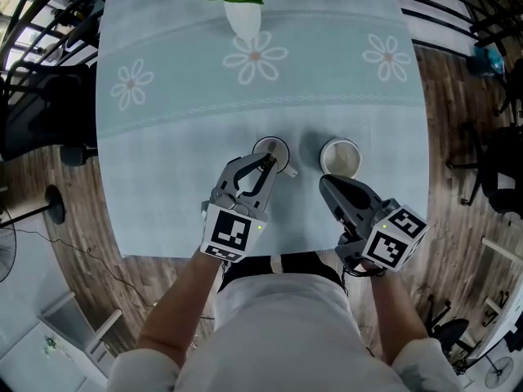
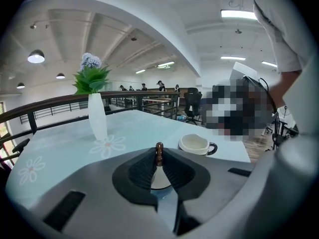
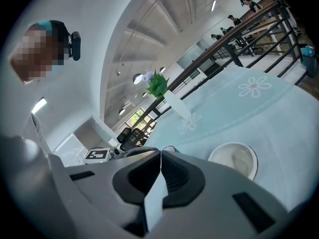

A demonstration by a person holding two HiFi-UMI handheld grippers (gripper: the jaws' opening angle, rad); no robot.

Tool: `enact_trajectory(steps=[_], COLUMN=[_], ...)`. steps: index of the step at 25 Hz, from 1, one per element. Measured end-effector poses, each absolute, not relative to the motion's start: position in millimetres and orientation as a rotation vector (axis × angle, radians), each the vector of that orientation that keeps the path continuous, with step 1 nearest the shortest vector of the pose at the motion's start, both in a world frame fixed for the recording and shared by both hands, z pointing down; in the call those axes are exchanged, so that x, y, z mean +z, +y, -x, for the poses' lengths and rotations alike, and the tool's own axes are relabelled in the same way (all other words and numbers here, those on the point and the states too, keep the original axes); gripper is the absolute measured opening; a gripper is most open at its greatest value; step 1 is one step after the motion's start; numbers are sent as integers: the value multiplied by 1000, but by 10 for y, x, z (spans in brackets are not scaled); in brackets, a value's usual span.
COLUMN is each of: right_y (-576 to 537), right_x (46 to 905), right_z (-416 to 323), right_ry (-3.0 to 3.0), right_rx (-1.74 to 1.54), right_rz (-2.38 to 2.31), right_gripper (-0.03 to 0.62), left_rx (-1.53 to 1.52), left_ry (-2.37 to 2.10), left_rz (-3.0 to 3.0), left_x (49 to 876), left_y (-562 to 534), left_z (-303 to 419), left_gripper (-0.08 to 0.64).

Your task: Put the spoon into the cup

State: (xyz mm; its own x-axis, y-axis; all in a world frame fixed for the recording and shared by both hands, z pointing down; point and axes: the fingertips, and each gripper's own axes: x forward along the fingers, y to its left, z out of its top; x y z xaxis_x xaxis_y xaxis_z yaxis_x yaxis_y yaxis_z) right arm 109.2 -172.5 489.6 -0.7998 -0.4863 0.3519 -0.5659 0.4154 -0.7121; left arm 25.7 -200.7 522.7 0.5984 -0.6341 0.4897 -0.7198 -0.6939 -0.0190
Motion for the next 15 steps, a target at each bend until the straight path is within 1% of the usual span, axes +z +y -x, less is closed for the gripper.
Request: enact_trajectory(steps=[10, 15], right_y=[-1715, -1700], right_x=[4888, 4914], right_z=[-1093, -1099], right_ry=[-2580, -2575], right_rx=[1351, 1358], right_rz=[-963, -969], right_gripper=[23, 23], left_rx=[677, 667], left_ry=[-1046, -1003], left_rz=[-2618, -2594], left_x=[5308, 5358], left_y=[-1976, -1960], left_z=[-415, -446], left_gripper=[55, 91])
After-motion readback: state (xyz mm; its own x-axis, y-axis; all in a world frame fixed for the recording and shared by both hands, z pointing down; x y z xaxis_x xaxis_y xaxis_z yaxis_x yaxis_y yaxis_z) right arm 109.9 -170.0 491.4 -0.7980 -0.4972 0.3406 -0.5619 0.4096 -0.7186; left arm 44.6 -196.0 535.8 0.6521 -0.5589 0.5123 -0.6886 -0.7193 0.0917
